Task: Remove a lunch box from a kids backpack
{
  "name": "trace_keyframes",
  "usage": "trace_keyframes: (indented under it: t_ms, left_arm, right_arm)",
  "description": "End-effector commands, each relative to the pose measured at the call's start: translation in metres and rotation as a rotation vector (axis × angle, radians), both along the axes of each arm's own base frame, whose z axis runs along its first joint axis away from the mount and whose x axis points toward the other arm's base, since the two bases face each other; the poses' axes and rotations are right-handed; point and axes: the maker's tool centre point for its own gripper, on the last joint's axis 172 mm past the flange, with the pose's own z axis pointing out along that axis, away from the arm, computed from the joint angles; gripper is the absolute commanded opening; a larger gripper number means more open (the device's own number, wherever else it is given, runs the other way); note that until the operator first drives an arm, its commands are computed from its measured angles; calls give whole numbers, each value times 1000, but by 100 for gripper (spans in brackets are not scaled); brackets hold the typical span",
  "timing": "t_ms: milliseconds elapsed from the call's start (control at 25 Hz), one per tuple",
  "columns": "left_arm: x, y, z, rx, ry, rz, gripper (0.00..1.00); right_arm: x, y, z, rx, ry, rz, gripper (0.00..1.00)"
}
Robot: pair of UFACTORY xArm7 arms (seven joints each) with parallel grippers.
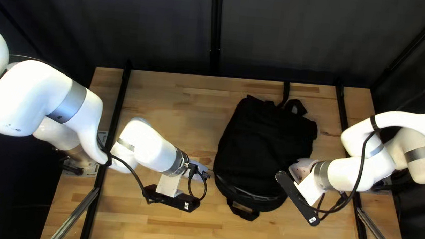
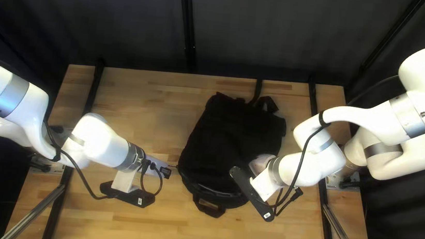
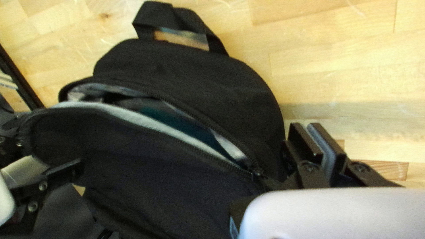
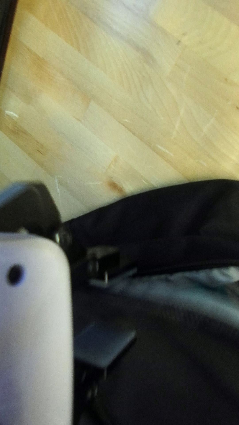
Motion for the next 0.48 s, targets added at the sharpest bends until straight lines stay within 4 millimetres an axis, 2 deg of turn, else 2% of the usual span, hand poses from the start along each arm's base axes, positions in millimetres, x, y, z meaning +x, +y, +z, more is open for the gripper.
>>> trace_keyframes:
  t_ms: [40, 120, 200, 280, 360, 480]
  left_arm:
    - [-2, 0, 1, -3, 1, -3, 0]
    - [-2, 1, 2, -4, 2, -5, 0]
    - [-1, 0, 2, -3, 4, -6, 0]
    - [0, 0, 2, -3, 6, -8, 0]
    - [0, 0, 2, -3, 6, -8, 0]
    - [2, -3, 2, -2, 3, -9, 0]
  right_arm:
    - [7, 34, 7, -16, -5, -52, 100]
    - [14, 48, 4, -19, -13, -74, 100]
    - [28, 65, 1, -22, -22, -92, 100]
    - [39, 74, 0, -25, -32, -101, 100]
    - [55, 81, -3, -30, -50, -107, 100]
    - [72, 80, -14, -35, -81, -117, 100]
